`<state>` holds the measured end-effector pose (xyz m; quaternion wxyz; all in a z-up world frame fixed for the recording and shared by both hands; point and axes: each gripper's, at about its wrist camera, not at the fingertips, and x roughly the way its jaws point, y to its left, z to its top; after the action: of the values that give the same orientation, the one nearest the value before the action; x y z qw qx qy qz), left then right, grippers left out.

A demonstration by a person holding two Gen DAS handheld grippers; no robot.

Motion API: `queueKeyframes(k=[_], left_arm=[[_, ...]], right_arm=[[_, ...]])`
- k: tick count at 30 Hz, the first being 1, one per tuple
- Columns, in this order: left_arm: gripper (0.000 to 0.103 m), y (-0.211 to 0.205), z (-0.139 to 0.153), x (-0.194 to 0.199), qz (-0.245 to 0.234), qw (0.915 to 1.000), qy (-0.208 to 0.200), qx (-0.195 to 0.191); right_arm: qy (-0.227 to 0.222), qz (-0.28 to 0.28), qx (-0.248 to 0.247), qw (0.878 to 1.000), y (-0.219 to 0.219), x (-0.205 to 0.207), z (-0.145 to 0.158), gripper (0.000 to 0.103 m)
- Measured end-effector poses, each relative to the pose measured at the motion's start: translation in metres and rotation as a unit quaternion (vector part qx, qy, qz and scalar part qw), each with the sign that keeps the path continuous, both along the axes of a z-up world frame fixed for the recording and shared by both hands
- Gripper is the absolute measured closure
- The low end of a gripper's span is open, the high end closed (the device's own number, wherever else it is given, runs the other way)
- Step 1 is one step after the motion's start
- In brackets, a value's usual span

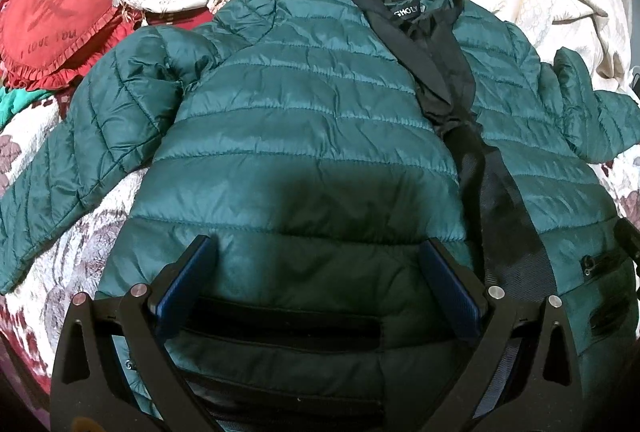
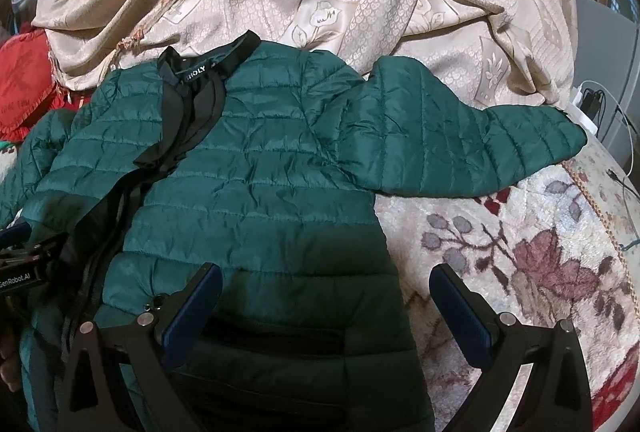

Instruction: Fold large clothes

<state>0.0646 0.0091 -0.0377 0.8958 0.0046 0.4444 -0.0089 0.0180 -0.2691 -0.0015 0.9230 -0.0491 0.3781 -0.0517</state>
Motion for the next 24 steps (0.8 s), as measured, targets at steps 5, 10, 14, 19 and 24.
queueKeyframes(k=[5,10,14,19,24], left_arm=[[0.001,-0.0008,-0.0015,-0.0002,-0.001,1.0000,0.001,0.006],[0.001,-0.0007,-0.0019,0.0000,-0.002,1.0000,0.000,0.006],[0.001,0.0000,-0.0028,0.0000,-0.005,1.0000,-0.001,0.006],[0.001,0.0010,-0.0037,-0.0005,-0.005,1.0000,0.000,0.007],[0.001,0.0010,-0.0056,-0.0022,-0.005,0.9999,0.004,0.009]], right_arm=[[0.002,0.001,0.000,1.000,0.0001,0.0001,-0.0009,0.001],[0.003,0.003,-0.001,1.000,0.0009,0.0002,-0.0013,0.001],[0.004,0.003,-0.001,1.000,0.0021,0.0001,-0.0022,0.001],[0.009,0.004,-0.002,1.000,0.0039,-0.0002,-0.0042,0.001],[0.019,0.006,0.000,1.000,0.0041,0.0007,-0.0077,0.001]])
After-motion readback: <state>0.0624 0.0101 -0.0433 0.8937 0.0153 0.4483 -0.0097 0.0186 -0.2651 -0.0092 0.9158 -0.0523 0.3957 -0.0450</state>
